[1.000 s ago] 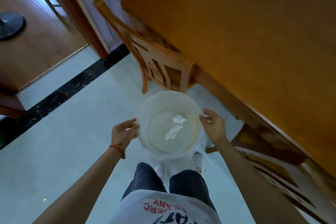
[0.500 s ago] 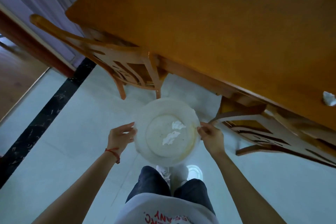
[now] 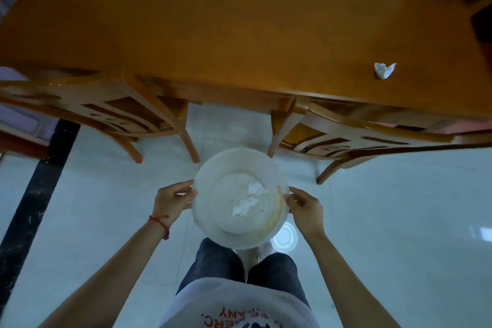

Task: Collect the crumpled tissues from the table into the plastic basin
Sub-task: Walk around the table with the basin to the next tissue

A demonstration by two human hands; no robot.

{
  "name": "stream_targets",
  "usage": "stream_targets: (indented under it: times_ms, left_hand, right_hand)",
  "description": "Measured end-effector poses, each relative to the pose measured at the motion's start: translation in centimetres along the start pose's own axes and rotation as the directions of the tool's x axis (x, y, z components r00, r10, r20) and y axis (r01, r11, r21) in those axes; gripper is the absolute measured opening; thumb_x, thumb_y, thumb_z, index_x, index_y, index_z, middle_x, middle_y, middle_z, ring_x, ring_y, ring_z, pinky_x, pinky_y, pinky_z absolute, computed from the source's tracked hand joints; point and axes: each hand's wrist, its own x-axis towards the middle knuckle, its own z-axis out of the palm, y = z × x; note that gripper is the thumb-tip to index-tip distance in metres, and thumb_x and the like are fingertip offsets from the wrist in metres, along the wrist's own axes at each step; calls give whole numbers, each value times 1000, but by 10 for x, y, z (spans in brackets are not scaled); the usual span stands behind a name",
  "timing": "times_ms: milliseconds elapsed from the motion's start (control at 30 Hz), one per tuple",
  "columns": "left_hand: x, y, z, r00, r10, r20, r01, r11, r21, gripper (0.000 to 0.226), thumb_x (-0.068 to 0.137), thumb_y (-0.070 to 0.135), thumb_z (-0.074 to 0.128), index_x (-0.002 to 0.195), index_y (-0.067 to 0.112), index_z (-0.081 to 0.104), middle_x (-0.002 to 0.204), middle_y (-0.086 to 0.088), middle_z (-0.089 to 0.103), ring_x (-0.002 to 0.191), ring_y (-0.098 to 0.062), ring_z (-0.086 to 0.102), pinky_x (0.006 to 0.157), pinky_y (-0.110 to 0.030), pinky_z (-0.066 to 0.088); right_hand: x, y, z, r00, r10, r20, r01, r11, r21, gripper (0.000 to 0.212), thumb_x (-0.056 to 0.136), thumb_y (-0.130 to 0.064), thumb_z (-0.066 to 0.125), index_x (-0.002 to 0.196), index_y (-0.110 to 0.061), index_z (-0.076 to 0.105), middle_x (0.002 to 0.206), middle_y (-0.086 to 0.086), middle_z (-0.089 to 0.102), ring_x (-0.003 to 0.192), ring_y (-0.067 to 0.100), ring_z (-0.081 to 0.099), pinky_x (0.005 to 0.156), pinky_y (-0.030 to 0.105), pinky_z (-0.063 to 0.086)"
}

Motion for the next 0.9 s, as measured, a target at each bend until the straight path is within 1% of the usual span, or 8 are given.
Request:
stream_targets:
  times_ms: [67,167,267,367,467,633,767,900]
  left_hand:
    - [0,3,9,999,24,39,-25,999,40,32,77,8,69,109,11,67,97,-3,69,85,-14,66,66,-23,56]
    - [1,10,25,993,47,105,-55,996,70,33,76,7,70,109,11,67,91,2,68,83,-14,65,60,-18,55]
    - [3,19,43,978,68,199,-93,989,118,35,76,7,70,111,11,65,88,5,66,81,-14,64,57,-16,54]
    - [4,30,65,947,87,309,-149,972,183,37,77,6,70,113,7,64,95,-5,65,80,-15,63,58,-15,53]
    - [4,42,89,902,107,419,-217,950,225,38,77,6,69,114,5,62,97,-7,65,82,-19,62,55,-12,53]
    - [-7,57,136,820,130,557,-328,905,272,38,77,9,70,114,4,62,98,-8,64,82,-21,61,52,-11,51]
    - [-23,66,174,770,123,627,-378,879,292,38,77,11,70,114,7,63,98,-6,63,82,-16,61,53,-11,51]
    - [-46,74,214,713,101,693,-407,865,293,40,77,7,69,117,4,61,100,-9,63,91,-24,63,58,-17,54]
  right_hand:
    - [-11,9,-9,999,26,-45,-23,998,53,21,85,-17,60,105,-20,68,71,-9,69,73,13,66,63,4,45]
    - [-28,21,-20,991,74,-111,-61,991,118,21,84,-17,59,103,-23,69,69,-10,68,72,14,66,61,4,44]
    - [-45,33,-31,975,133,-180,-107,983,148,23,85,-17,59,106,-19,68,74,-2,69,75,18,66,71,17,49]
    - [-64,44,-40,941,198,-276,-146,969,199,24,85,-18,59,107,-16,68,81,3,71,79,20,66,80,30,51]
    - [-83,54,-48,892,268,-365,-184,951,250,24,86,-18,59,108,-15,67,85,5,72,83,21,66,87,38,52]
    - [-115,73,-62,794,371,-482,-203,908,366,23,86,-19,58,106,-16,68,85,4,72,85,22,66,89,41,51]
    - [-139,87,-79,717,428,-550,-181,876,446,19,85,-24,59,102,-22,69,80,0,71,80,20,67,85,37,53]
    - [-157,104,-106,638,467,-612,-149,855,497,22,84,-25,61,103,-20,69,79,-3,71,80,17,67,82,31,52]
